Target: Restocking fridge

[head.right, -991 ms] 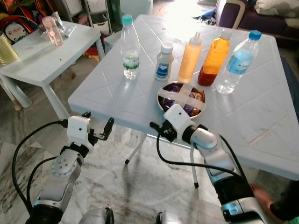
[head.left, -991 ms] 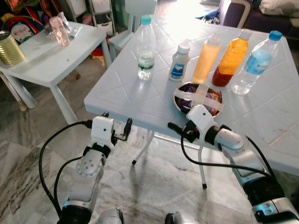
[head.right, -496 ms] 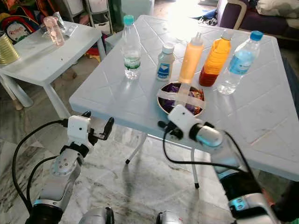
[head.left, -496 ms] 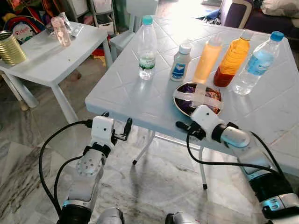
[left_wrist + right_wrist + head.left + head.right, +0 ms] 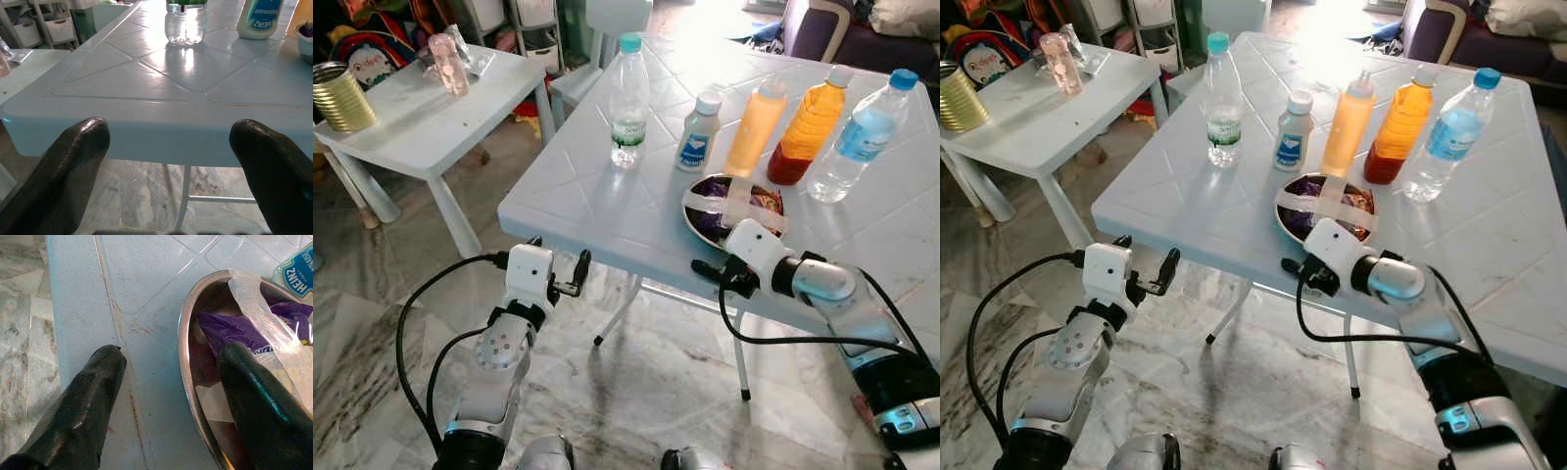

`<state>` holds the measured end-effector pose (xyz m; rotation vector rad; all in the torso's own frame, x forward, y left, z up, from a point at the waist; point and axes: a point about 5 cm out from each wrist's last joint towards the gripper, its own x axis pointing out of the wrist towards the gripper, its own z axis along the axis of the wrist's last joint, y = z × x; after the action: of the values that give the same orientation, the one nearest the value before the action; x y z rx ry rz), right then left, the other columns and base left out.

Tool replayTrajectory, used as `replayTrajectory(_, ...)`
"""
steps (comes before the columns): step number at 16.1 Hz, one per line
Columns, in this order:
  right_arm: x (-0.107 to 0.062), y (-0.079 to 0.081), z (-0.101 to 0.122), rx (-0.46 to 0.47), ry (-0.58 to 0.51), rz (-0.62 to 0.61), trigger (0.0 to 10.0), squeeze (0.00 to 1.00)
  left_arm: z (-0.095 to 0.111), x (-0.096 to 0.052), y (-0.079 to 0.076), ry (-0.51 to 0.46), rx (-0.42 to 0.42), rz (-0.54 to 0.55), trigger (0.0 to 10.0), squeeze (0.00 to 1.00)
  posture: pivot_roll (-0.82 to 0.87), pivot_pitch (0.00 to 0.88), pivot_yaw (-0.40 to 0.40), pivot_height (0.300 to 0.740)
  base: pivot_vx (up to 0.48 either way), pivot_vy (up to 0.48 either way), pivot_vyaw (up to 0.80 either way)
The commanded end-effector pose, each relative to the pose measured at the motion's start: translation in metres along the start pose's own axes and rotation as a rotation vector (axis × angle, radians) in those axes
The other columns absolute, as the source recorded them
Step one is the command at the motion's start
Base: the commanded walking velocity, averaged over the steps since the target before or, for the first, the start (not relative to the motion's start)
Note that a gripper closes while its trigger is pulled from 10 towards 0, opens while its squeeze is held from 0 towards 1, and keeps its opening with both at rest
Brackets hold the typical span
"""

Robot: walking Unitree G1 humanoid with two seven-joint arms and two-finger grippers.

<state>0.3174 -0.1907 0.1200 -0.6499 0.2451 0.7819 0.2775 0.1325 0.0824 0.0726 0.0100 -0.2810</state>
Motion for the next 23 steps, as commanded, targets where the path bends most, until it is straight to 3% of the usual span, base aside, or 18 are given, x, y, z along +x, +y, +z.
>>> replayTrajectory(1, -0.002, 0.014, -0.022, 0.004, 0.116, 0.102, 10.0, 0.00, -0.005, -0.001, -0.002, 0.031, 0.010, -0.007, 10.0, 0.00, 0.06, 0.096, 0.004, 0.740, 0.000, 0.000, 0.00)
replayTrajectory(5, -0.010, 0.013, -0.035, -0.021, 0.217, 0.181, 10.0, 0.00, -0.008, -0.002, -0.002, 0.047, 0.011, -0.005, 10.0, 0.00, 0.06, 0.094, 0.001, 0.740, 0.000, 0.000, 0.00)
replayTrajectory(6, -0.016, 0.016, -0.041, -0.060, 0.265, 0.254, 10.0, 0.00, -0.008, -0.002, -0.002, 0.050, 0.010, -0.005, 10.0, 0.00, 0.06, 0.095, 0.000, 0.740, 0.000, 0.000, 0.00)
replayTrajectory(11, -0.026, 0.015, -0.041, -0.045, 0.277, 0.293, 10.0, 0.00, -0.010, -0.002, -0.003, 0.064, 0.008, -0.008, 10.0, 0.00, 0.06, 0.095, -0.001, 0.740, 0.000, 0.000, 0.00)
replayTrajectory(12, -0.028, 0.015, -0.042, -0.026, 0.277, 0.293, 2.7, 0.00, -0.010, -0.002, -0.003, 0.067, 0.009, -0.008, 10.0, 0.00, 0.06, 0.093, 0.000, 0.740, 0.000, 0.000, 0.00)
replayTrajectory(13, -0.032, 0.016, -0.045, -0.005, 0.286, 0.303, 0.0, 0.00, -0.011, -0.001, -0.003, 0.069, 0.009, -0.008, 10.0, 0.00, 0.06, 0.092, 0.000, 0.740, 0.000, 0.000, 0.00)
replayTrajectory(16, -0.039, 0.018, -0.056, 0.002, 0.339, 0.309, 0.0, 0.00, -0.012, -0.001, -0.005, 0.076, 0.010, -0.014, 10.0, 0.00, 0.06, 0.093, 0.000, 0.740, 0.000, 0.000, 0.00)
replayTrajectory(23, -0.045, 0.004, -0.069, -0.033, 0.409, 0.214, 0.0, 0.00, -0.013, -0.001, -0.004, 0.080, 0.009, -0.009, 10.0, 0.00, 0.06, 0.092, 0.000, 0.740, 0.000, 0.000, 0.00)
